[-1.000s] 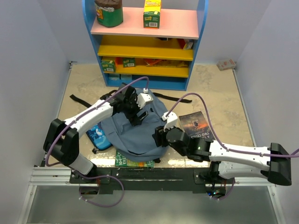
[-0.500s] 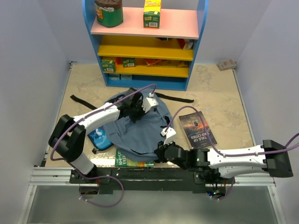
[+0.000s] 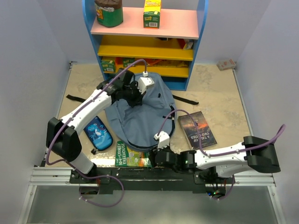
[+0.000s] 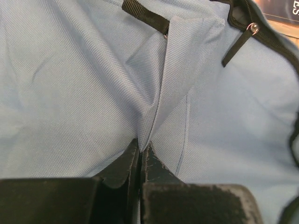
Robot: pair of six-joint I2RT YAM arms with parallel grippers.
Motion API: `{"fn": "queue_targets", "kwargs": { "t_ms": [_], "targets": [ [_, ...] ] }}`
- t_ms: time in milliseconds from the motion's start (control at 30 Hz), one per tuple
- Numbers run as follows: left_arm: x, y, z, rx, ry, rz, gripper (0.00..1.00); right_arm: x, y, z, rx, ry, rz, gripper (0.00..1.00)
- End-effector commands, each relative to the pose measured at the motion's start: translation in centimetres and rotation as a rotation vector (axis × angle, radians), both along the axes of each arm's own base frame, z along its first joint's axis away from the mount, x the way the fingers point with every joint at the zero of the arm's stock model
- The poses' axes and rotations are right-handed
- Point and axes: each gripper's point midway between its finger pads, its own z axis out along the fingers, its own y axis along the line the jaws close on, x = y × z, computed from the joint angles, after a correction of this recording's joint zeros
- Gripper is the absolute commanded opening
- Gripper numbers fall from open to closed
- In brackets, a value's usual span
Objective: Pack the student bag
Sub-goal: Adjust the student bag at the center of the board.
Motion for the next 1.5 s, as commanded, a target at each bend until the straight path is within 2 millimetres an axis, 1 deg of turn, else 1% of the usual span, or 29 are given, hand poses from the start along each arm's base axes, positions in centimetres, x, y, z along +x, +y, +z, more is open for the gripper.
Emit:
{"fn": "queue_targets", "kwargs": {
  "t_ms": [0,67,133,200,233,300,333,400,433,500,533,600,667,700,767,800,833,867,900,1000,1033,1067,1100,1167,1233,1267,1300,1333,1467],
  "targets": [
    [0.3,-0.3,6.4,-0.134,-0.095,-0.049,0.00,0.7,1.7,2.5,-0.006,-0.044,0.007,0.69],
    [0.3,-0.1,6.1,-0.121,-0.102,-0.056,0.00,2.1,2.3,6.1,0.031,-0.099,-0.023,0.73],
    [0.2,0.2,5.7,-0.106,-0.111,-0.056,0.00,4.1,1.4,11.2,0.114,-0.171,-0.049,0.74],
    [0.0,0.6,5.2,-0.089,-0.121,-0.058,0.00,5.7,0.0,14.6,0.150,-0.236,-0.057,0.73],
    [-0.2,0.8,5.3,-0.083,-0.136,-0.065,0.00,7.0,-1.4,18.0,0.224,-0.264,-0.085,0.73],
    [-0.4,1.2,4.7,-0.060,-0.146,-0.072,0.00,8.0,-3.1,20.2,0.207,-0.324,-0.073,0.71],
    [-0.5,1.4,5.0,-0.052,-0.173,-0.080,0.00,8.5,-3.8,22.3,0.232,-0.352,-0.075,0.72],
    [-0.6,1.8,4.6,-0.034,-0.186,-0.073,0.00,9.0,-4.6,22.7,0.157,-0.383,-0.043,0.72],
    [-0.7,1.9,4.8,-0.035,-0.197,-0.073,0.00,9.6,-5.0,23.7,0.140,-0.394,-0.057,0.72],
    [-0.7,2.0,4.5,-0.031,-0.202,-0.069,0.00,9.6,-4.4,22.3,0.059,-0.376,0.001,0.71],
    [-0.6,2.1,4.6,-0.031,-0.210,-0.064,0.00,9.5,-4.0,22.7,0.061,-0.370,0.020,0.70],
    [-0.2,2.4,4.4,-0.017,-0.227,-0.042,0.00,7.4,-1.6,22.4,0.104,-0.328,0.195,0.66],
    [0.3,2.8,4.4,-0.001,-0.251,-0.017,0.00,4.5,0.5,22.3,0.160,-0.277,0.386,0.66],
    [1.1,3.3,4.5,0.018,-0.286,0.022,0.00,2.3,1.4,21.3,0.170,-0.203,0.511,0.66],
    [2.3,3.9,4.6,0.036,-0.316,0.078,0.00,1.4,1.4,20.6,0.163,-0.162,0.549,0.67],
    [3.5,4.3,5.2,0.045,-0.361,0.126,0.00,0.2,1.5,21.0,0.210,-0.128,0.589,0.67],
    [4.2,4.4,5.1,0.053,-0.370,0.152,0.00,-0.5,1.4,20.3,0.220,-0.104,0.608,0.68],
    [4.8,4.6,5.3,0.059,-0.383,0.173,0.00,-0.8,1.3,20.5,0.237,-0.095,0.607,0.69],
    [5.8,4.8,6.2,0.059,-0.416,0.212,0.00,-1.1,0.7,20.7,0.250,-0.081,0.595,0.69],
    [7.1,4.8,6.7,0.053,-0.453,0.254,0.00,-0.3,-0.4,20.9,0.244,-0.093,0.518,0.68],
    [6.9,4.8,6.9,0.051,-0.463,0.248,0.00,0.6,-1.0,21.7,0.239,-0.126,0.463,0.68],
    [6.5,4.7,6.2,0.053,-0.453,0.231,0.00,0.6,-1.2,22.1,0.241,-0.131,0.457,0.68],
    [6.2,4.7,7.0,0.034,-0.482,0.220,0.00,0.6,-1.2,22.6,0.248,-0.147,0.462,0.68],
    [5.3,4.6,6.2,0.025,-0.481,0.190,0.00,2.6,-1.8,22.3,0.202,-0.185,0.356,0.66],
    [4.2,4.6,7.3,0.003,-0.512,0.165,0.00,5.0,-2.3,20.4,0.108,-0.207,0.247,0.65],
    [3.7,4.5,7.1,0.000,-0.514,0.157,0.00,5.8,-2.2,19.9,0.079,-0.228,0.225,0.64],
    [3.3,4.5,7.7,-0.008,-0.527,0.150,0.00,6.6,-2.0,19.0,0.042,-0.232,0.203,0.64],
    [2.9,4.3,7.8,-0.008,-0.524,0.138,0.00,7.5,-1.5,17.4,-0.021,-0.230,0.189,0.63],
    [1.6,3.7,7.7,-0.011,-0.500,0.095,0.00,11.7,-1.5,15.1,-0.202,-0.317,0.047,0.56]
  ]
}}
